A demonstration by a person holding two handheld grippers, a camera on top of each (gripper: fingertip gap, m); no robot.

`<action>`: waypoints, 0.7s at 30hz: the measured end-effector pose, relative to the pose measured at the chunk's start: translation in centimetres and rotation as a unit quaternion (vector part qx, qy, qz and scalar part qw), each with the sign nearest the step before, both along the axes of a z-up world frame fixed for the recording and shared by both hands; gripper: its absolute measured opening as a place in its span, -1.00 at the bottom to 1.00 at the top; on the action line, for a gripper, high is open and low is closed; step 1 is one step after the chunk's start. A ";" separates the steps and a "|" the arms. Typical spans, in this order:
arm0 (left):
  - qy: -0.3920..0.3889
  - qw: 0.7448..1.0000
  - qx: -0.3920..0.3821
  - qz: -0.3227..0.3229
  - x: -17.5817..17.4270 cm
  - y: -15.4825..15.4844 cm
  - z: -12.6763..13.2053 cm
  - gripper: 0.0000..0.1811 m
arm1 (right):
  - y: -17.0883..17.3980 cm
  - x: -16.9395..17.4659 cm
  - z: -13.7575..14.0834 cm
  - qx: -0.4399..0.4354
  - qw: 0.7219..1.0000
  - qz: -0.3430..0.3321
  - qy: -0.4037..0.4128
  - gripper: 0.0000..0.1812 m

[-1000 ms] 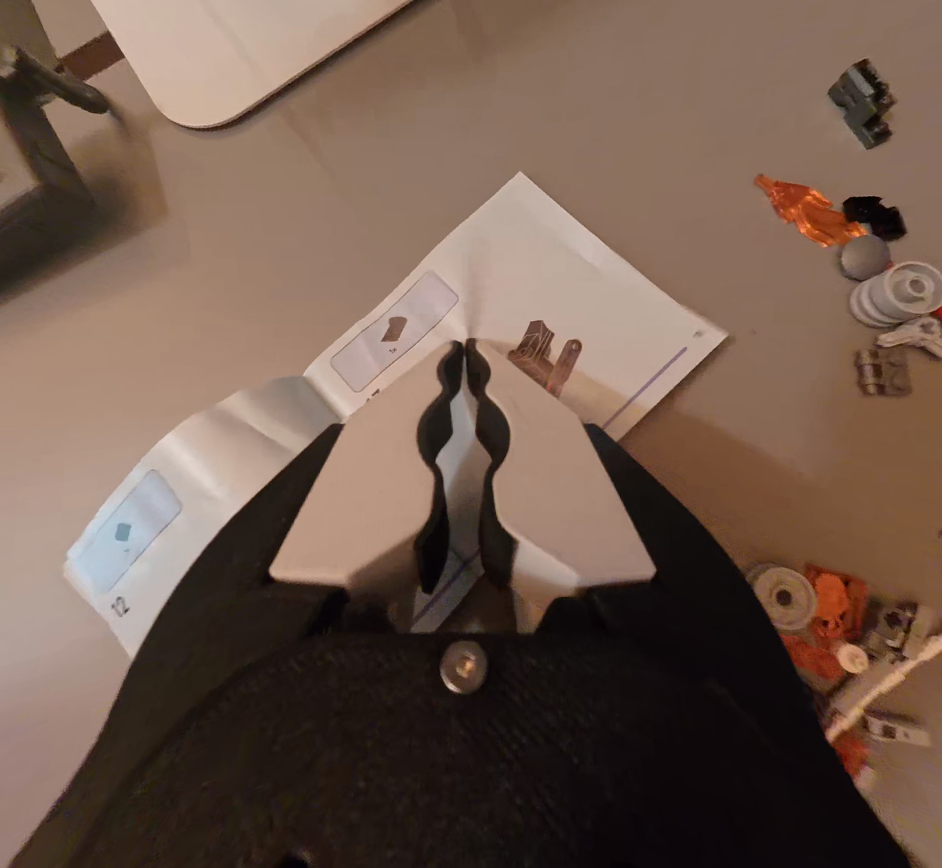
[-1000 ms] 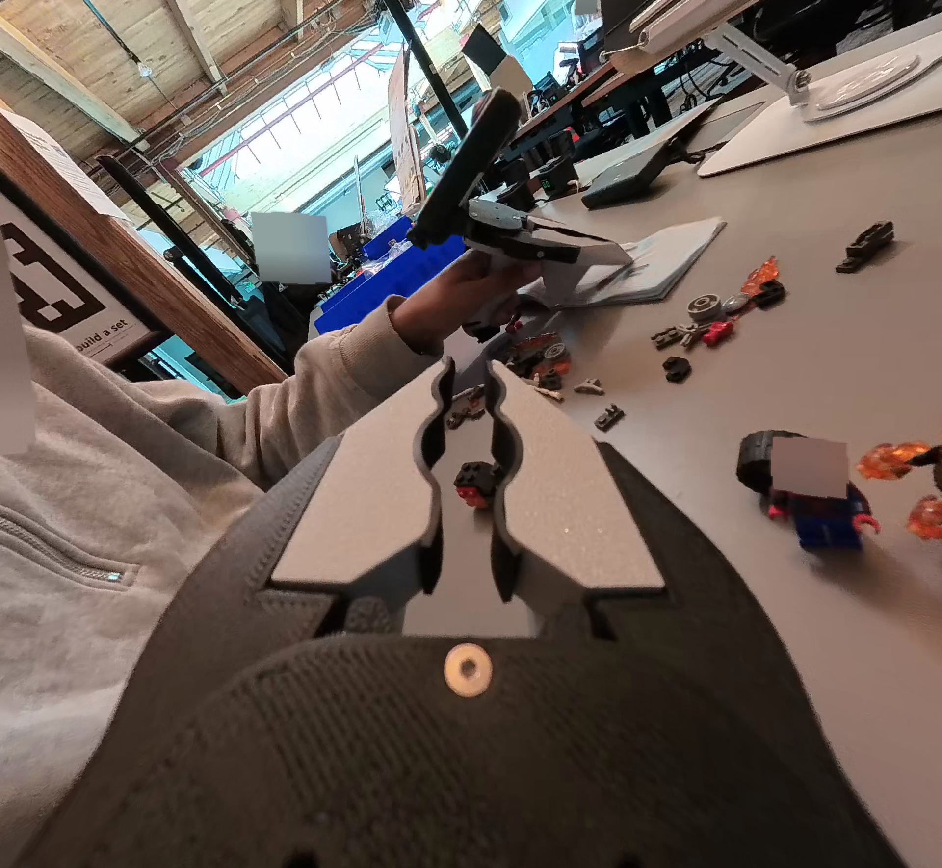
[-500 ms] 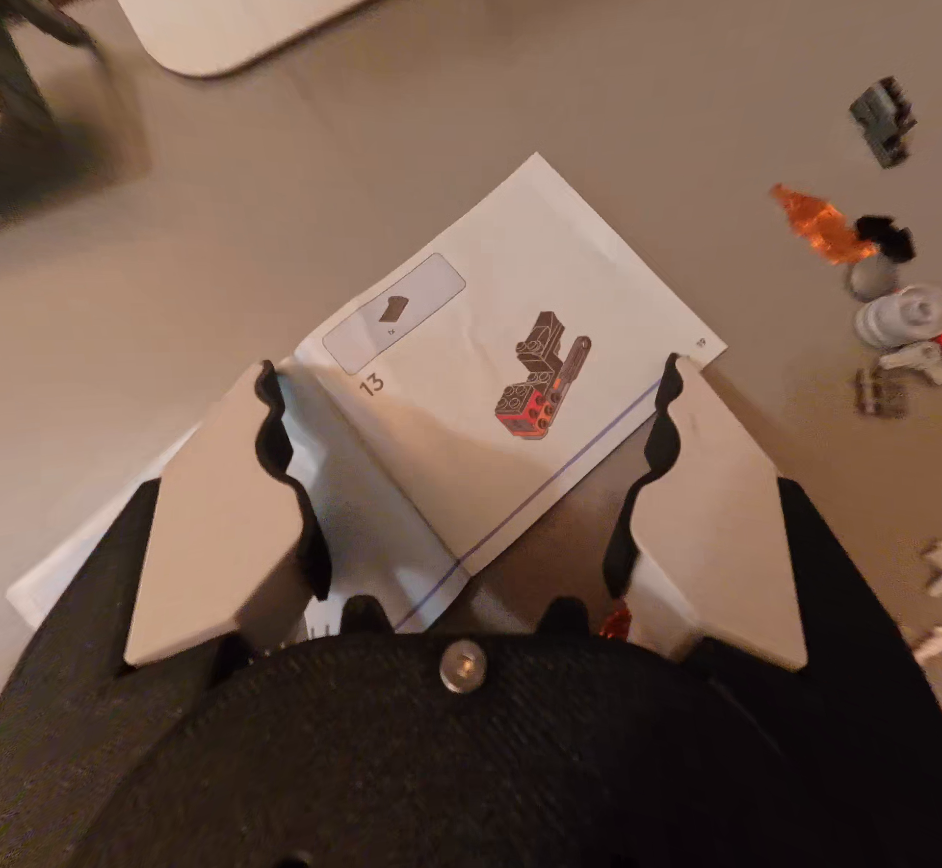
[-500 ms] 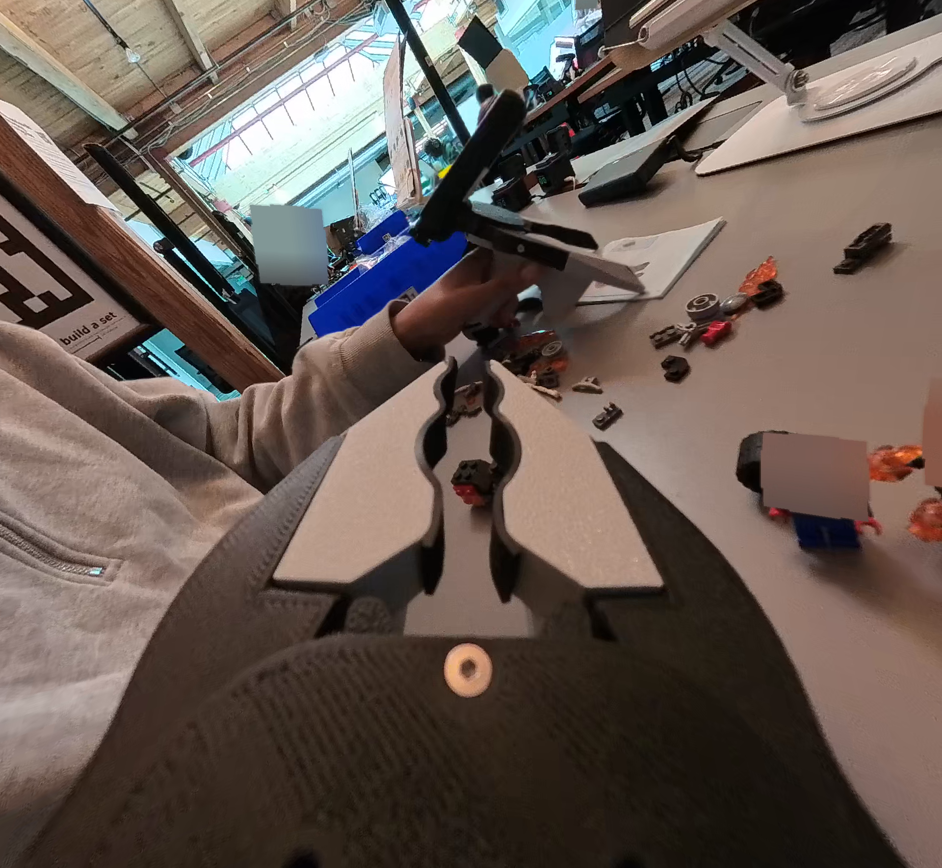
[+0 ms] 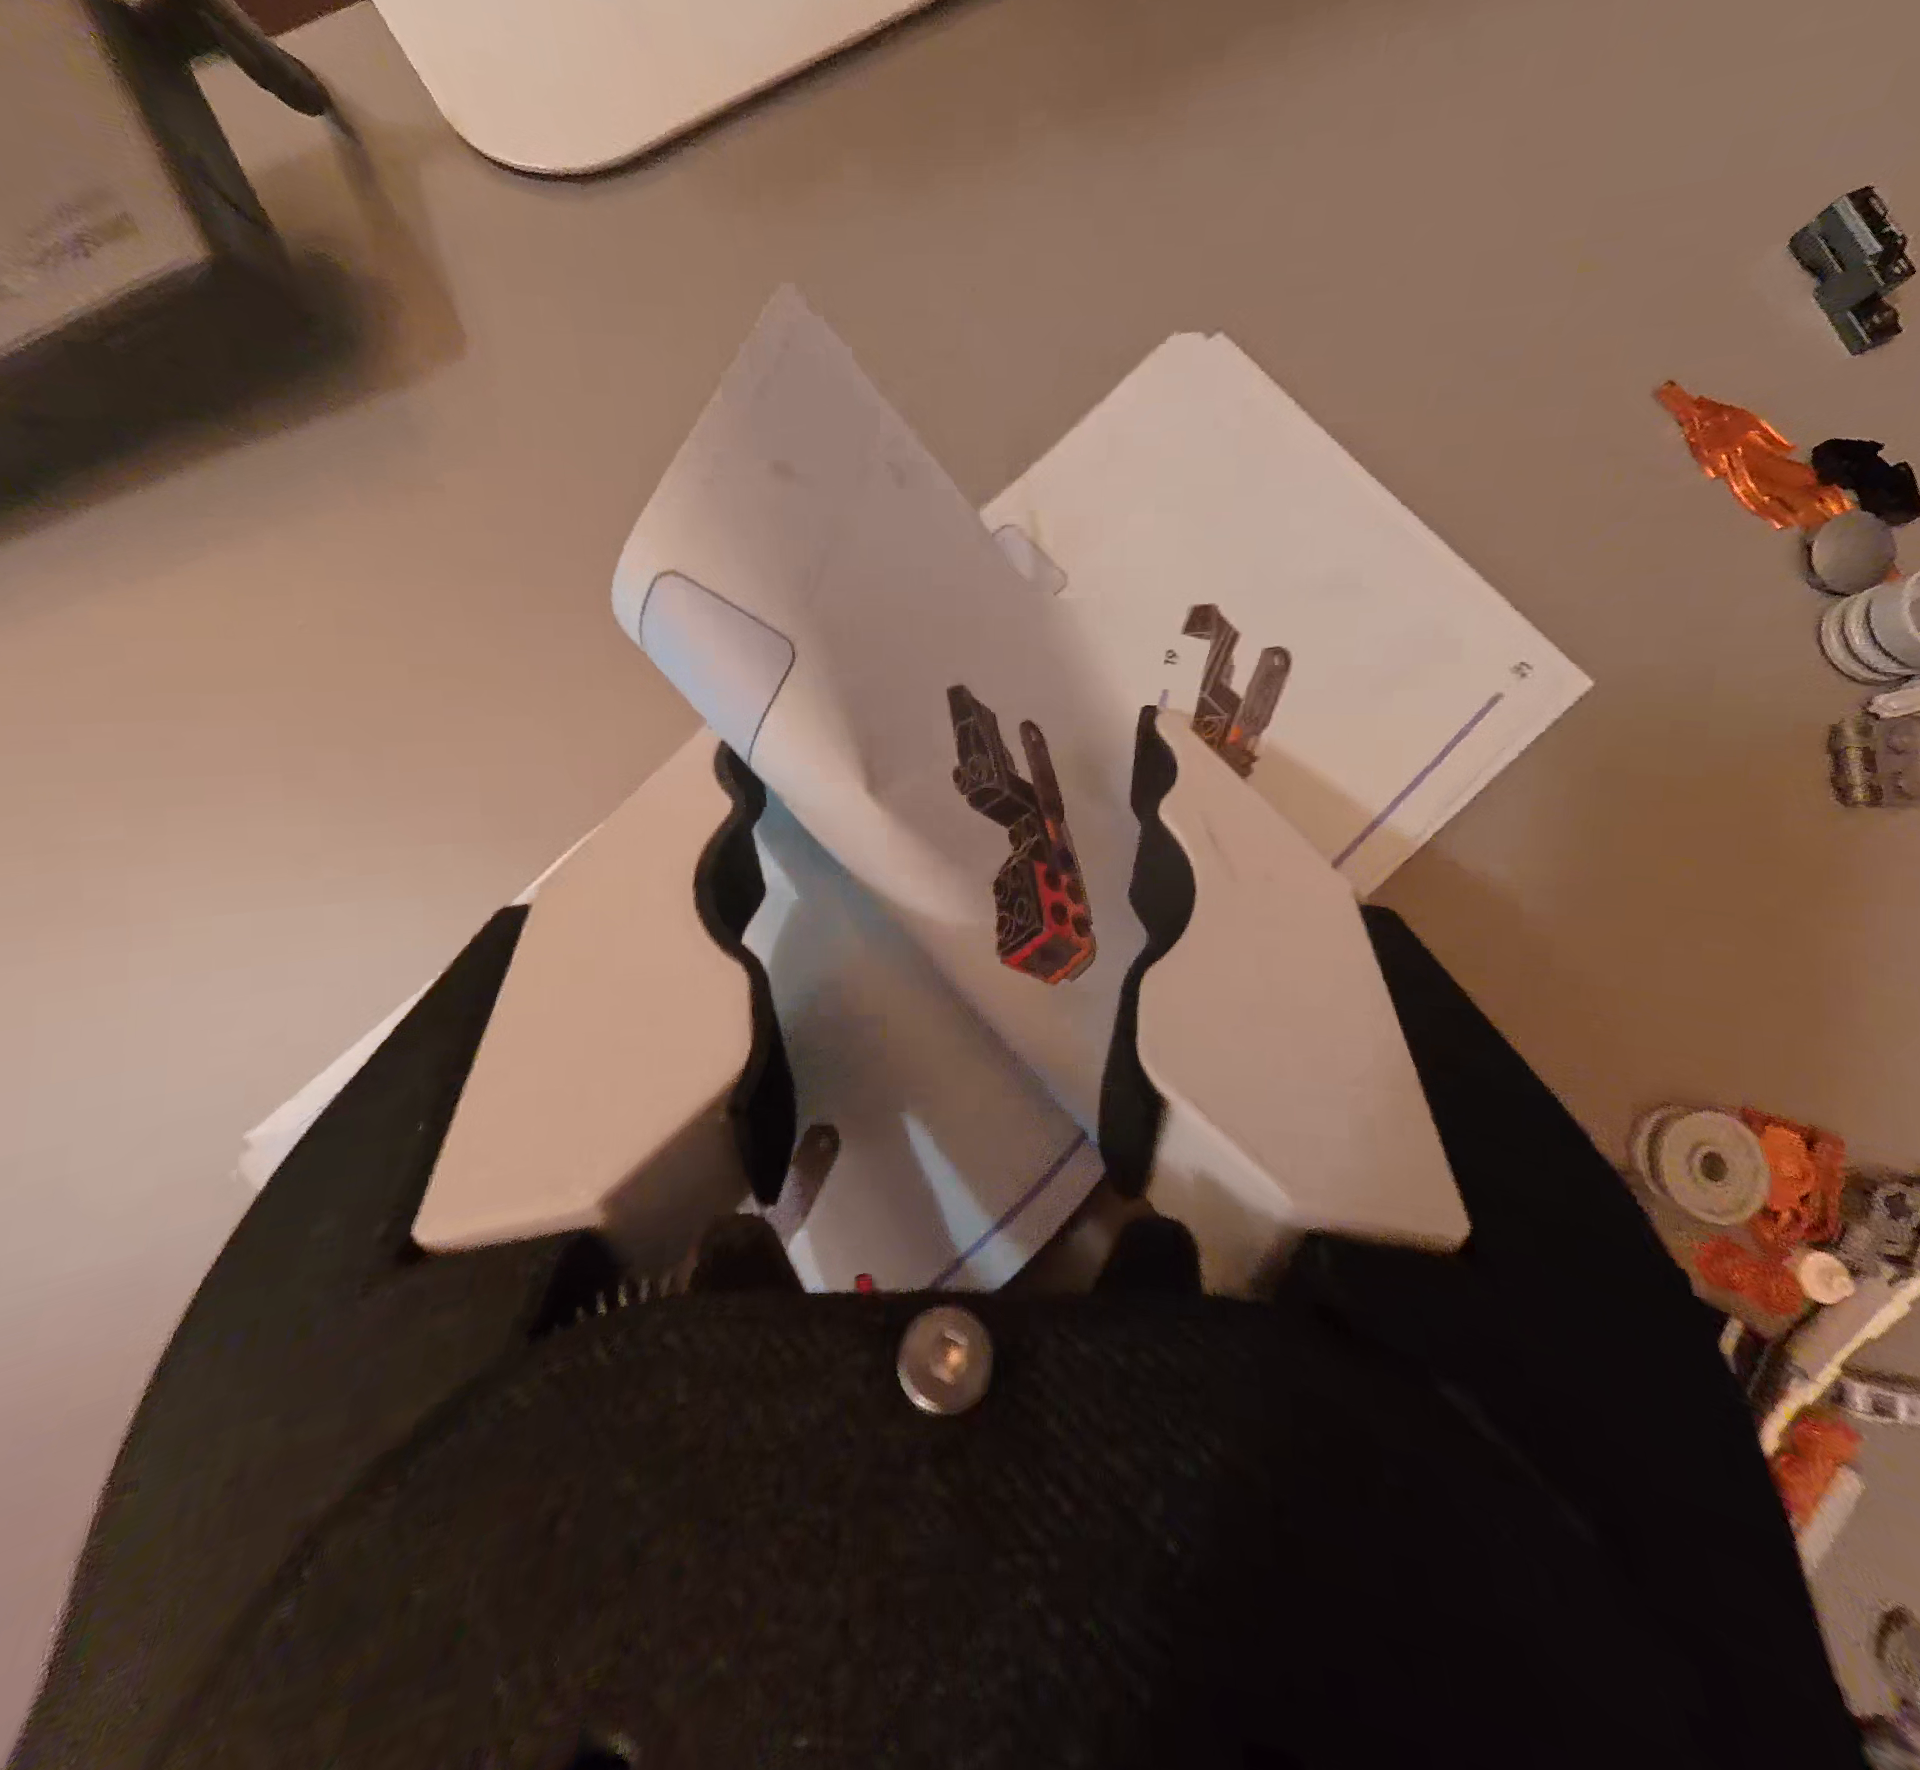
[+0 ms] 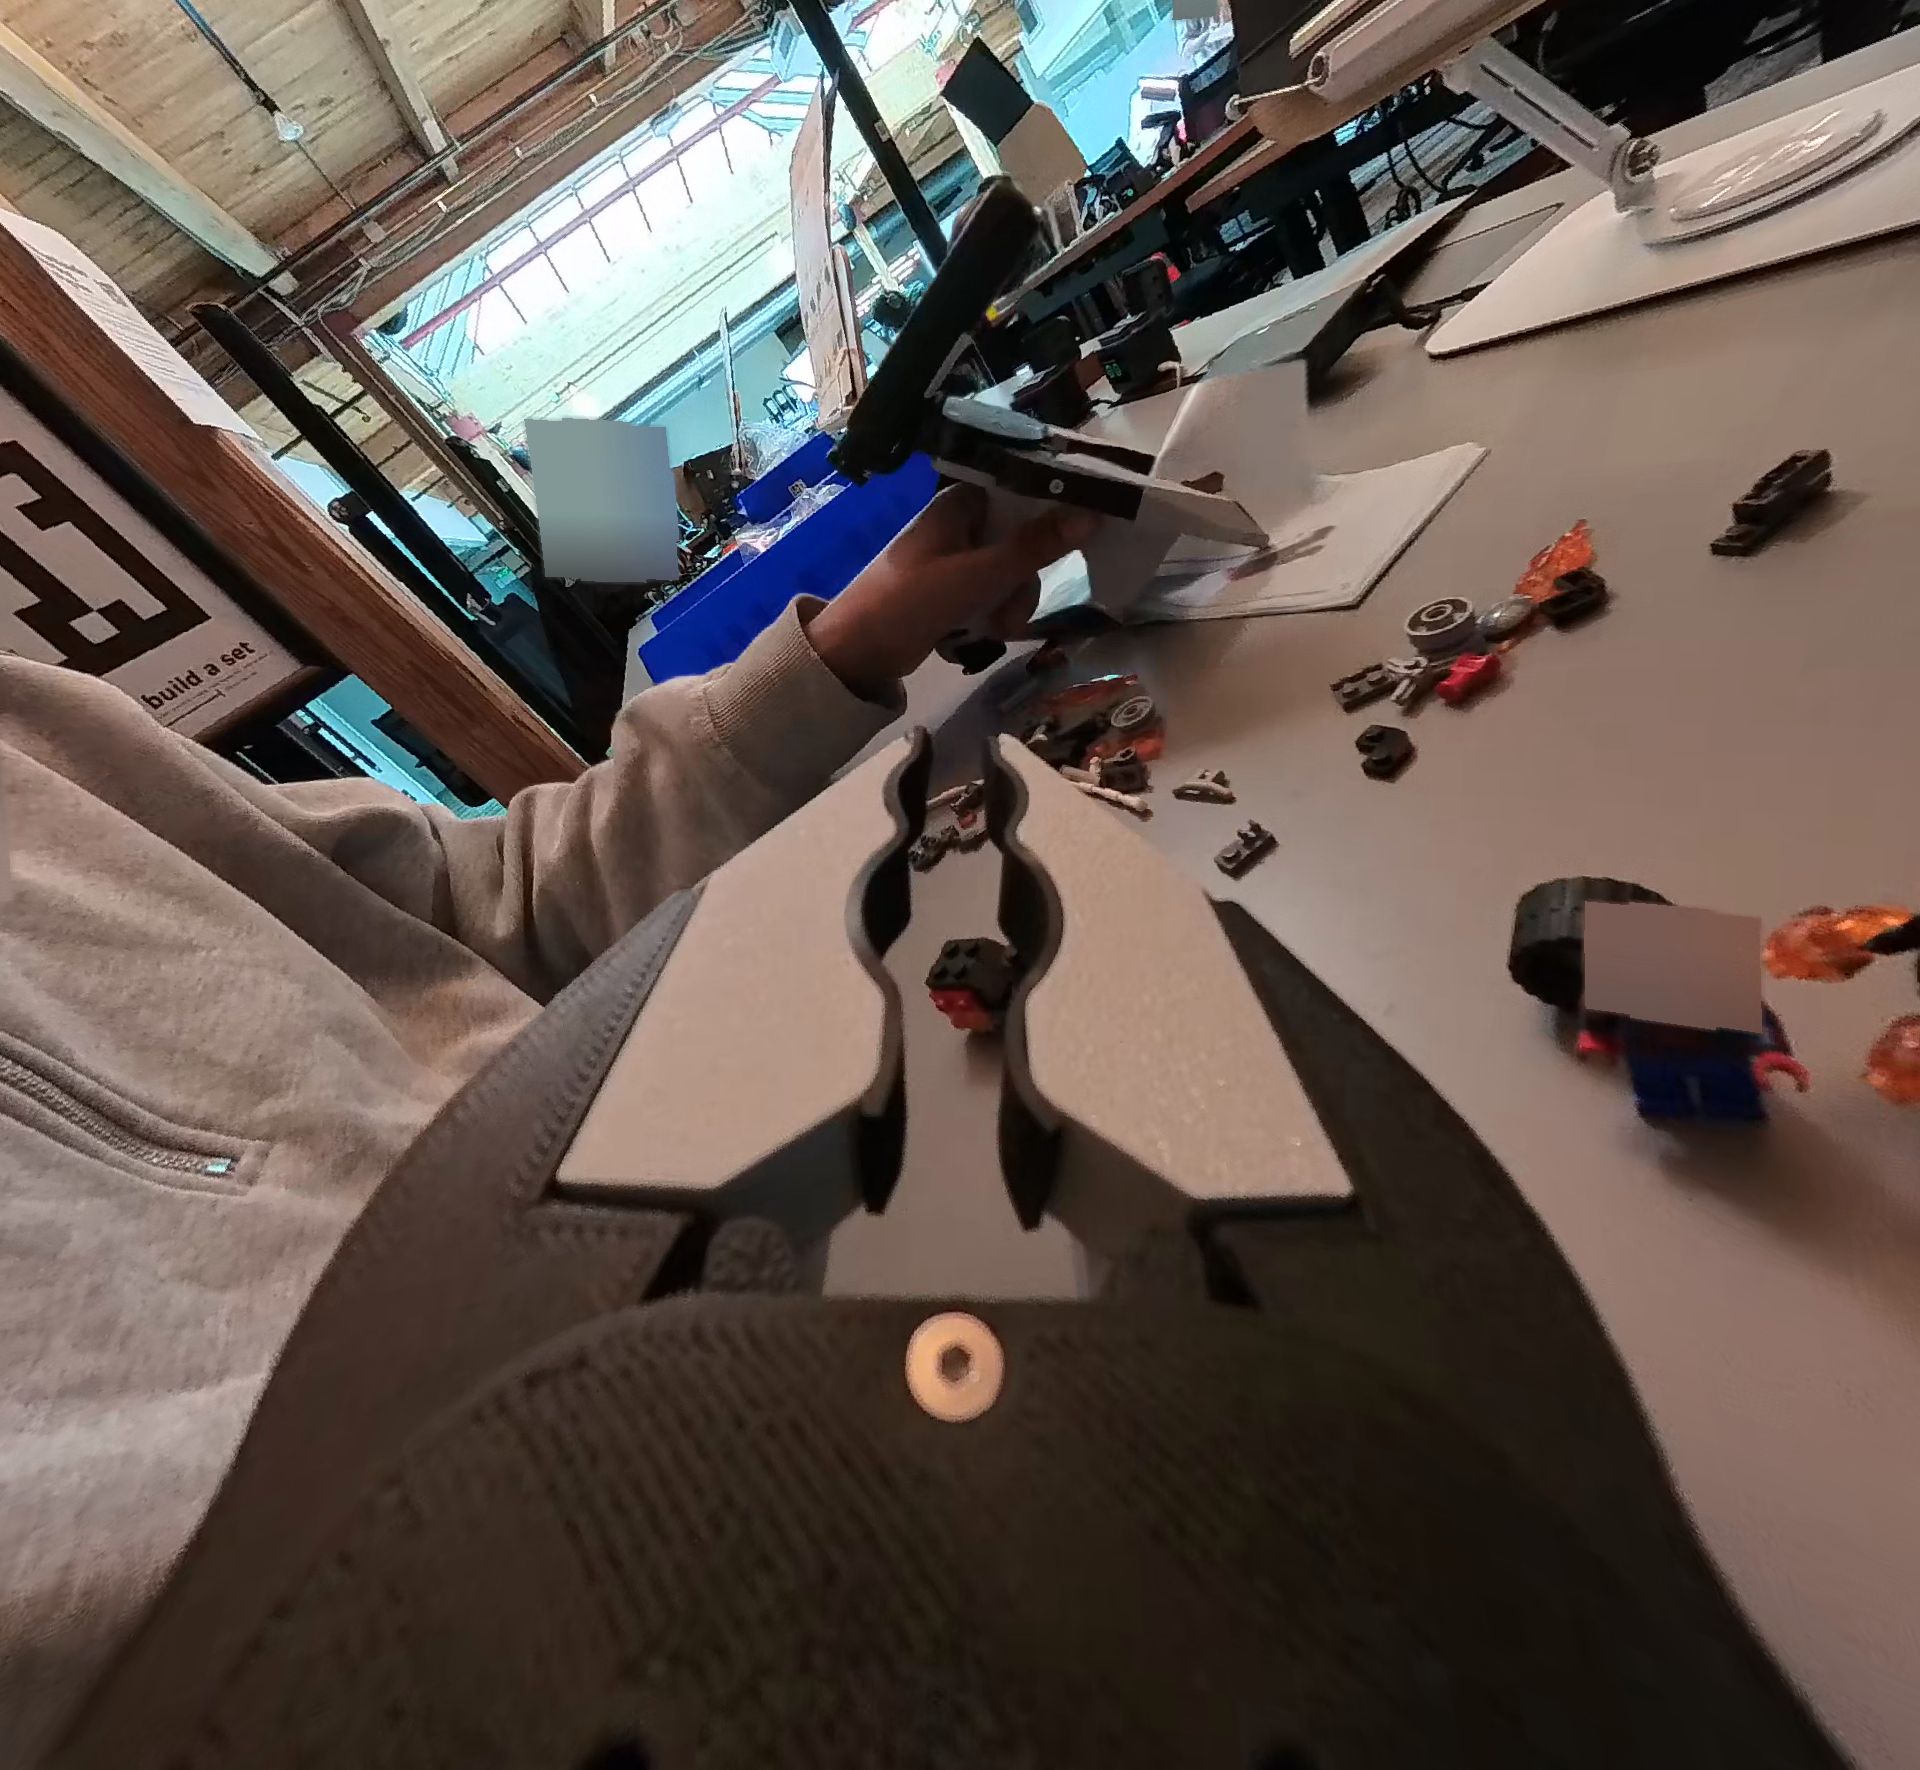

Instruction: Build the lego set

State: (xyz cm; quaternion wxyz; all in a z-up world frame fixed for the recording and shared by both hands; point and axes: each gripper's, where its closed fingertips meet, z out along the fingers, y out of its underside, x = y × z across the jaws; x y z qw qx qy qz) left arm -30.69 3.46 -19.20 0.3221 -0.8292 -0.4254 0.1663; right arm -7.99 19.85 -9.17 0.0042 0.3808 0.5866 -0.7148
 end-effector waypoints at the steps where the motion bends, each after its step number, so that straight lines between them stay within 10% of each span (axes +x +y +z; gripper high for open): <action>1: 0.004 1.000 0.003 -0.004 0.1 -0.1 0.1 -0.23 | 0.0 0.0 0.0 0.000 1.000 0.000 0.000 -0.91; 13: -0.044 0.994 0.091 -0.032 0.7 -0.6 0.7 -0.71 | 0.0 0.0 0.0 -0.003 1.000 0.002 -0.002 -0.91; 21: -0.152 0.931 0.325 -0.062 2.0 0.5 3.6 -0.90 | 0.0 0.0 0.1 -0.004 1.000 0.002 -0.002 -0.91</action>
